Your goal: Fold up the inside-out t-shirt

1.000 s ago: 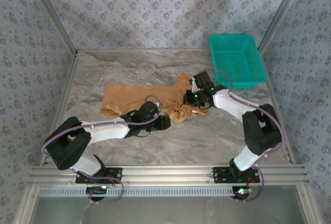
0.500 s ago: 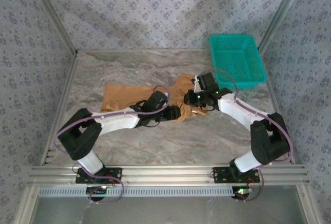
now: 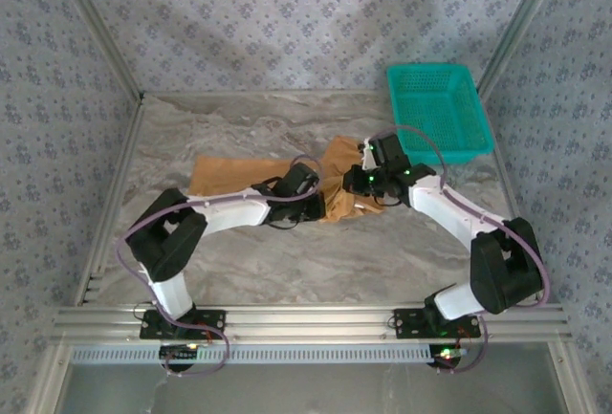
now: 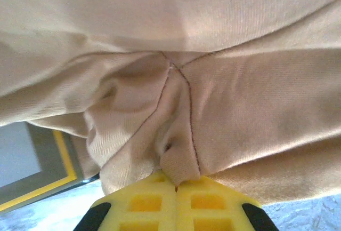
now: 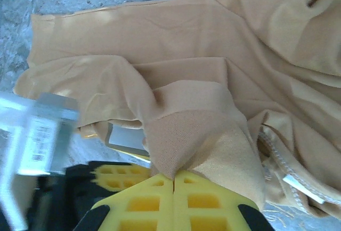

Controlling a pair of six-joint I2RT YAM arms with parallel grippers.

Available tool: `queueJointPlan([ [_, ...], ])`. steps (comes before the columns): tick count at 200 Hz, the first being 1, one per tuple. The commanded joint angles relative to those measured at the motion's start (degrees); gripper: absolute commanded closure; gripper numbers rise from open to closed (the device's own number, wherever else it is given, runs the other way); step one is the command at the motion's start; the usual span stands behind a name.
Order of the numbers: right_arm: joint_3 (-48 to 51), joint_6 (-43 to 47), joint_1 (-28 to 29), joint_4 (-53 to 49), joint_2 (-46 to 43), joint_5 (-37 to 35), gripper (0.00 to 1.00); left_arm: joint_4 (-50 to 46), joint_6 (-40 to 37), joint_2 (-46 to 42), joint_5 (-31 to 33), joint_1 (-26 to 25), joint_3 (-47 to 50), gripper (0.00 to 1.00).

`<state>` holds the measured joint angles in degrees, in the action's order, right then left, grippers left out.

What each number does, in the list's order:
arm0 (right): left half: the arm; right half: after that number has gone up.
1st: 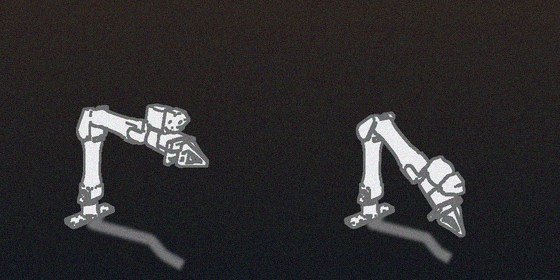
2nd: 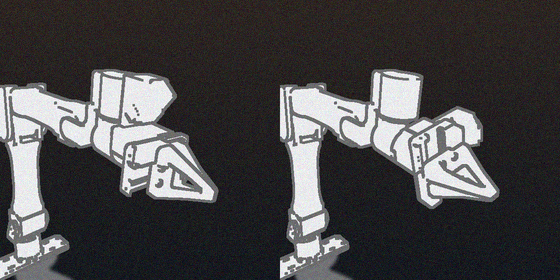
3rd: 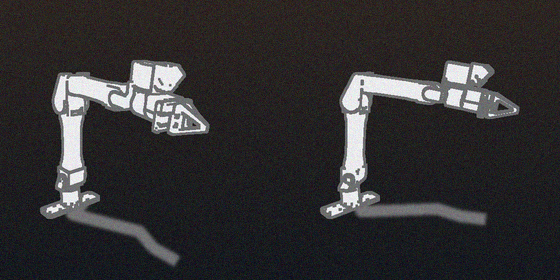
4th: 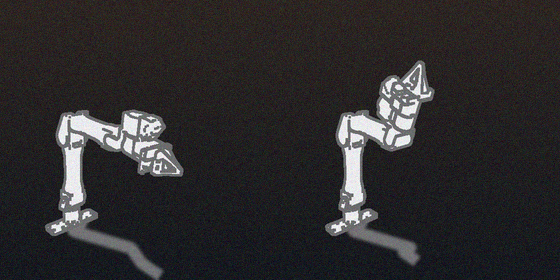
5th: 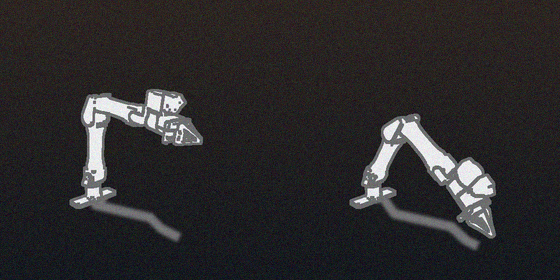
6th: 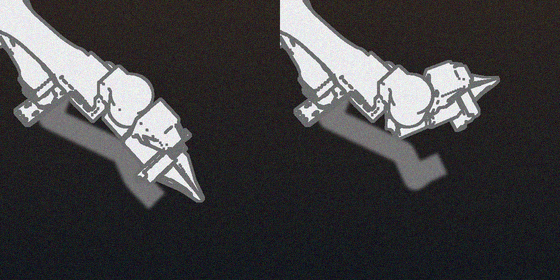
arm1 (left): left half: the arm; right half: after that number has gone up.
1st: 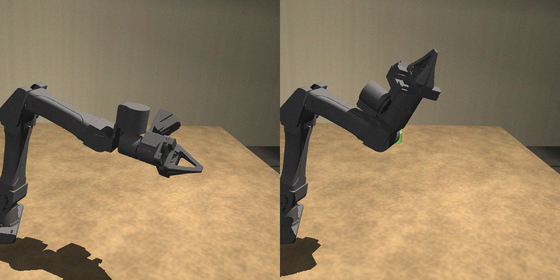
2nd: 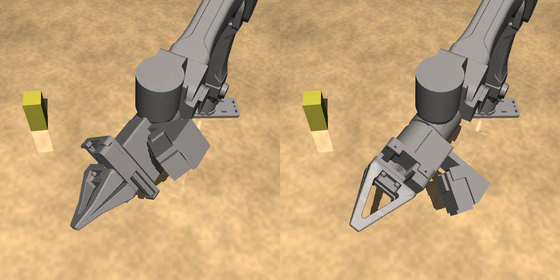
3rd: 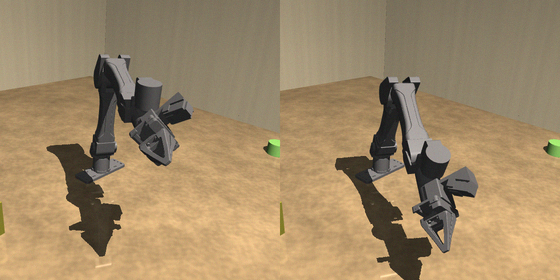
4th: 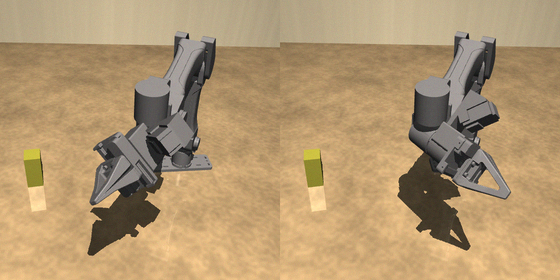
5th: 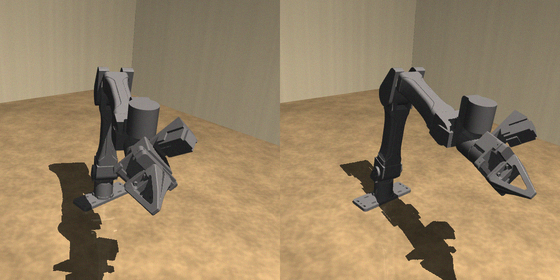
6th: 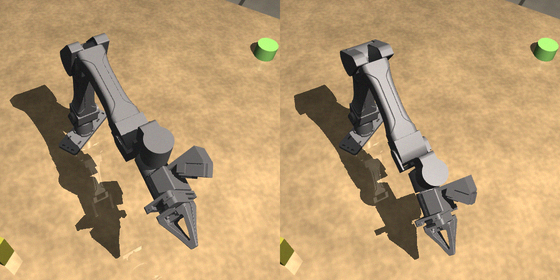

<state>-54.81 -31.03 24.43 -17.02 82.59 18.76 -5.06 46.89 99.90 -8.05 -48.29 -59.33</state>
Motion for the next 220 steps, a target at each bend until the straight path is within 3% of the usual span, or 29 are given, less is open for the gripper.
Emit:
queueJointPlan([
  [1,2.9,1.1,-1.5,-0.9,-0.7,-2.9,1.00,-0.8,-2.4,-8.5,1.4,0.6,-1.2,1.00],
  [55,7.7,0.1,-3.2,3.9,5.6,-4.7,1.00,10.8,-1.5,-20.8,4.0,0.6,10.4,1.00],
  [118,2.9,0.4,1.3,-4.4,2.0,-8.3,1.00,21.6,2.4,-12.8,2.7,-3.1,18.3,1.00],
  [144,1.3,-2.4,0.8,-12.7,-1.2,-14.0,0.62,21.0,0.3,-11.1,4.6,-6.0,17.7,1.00],
  [154,1.6,-3.5,0.8,-12.9,-2.6,-13.1,0.57,20.8,-0.3,-10.8,5.4,-7.1,17.4,1.00],
  [171,3.0,-6.9,1.8,-11.6,-4.4,-9.7,0.60,21.9,-0.1,-10.7,5.9,-8.1,17.8,0.99],
  [199,6.1,-12.4,5.4,-5.7,-5.1,-5.4,0.86,23.2,0.9,-10.9,6.0,-8.1,18.5,0.99],
  [220,4.4,-12.7,8.0,-5.2,-1.9,-5.9,0.93,22.8,1.1,-11.0,6.0,-8.1,18.0,0.99],
])
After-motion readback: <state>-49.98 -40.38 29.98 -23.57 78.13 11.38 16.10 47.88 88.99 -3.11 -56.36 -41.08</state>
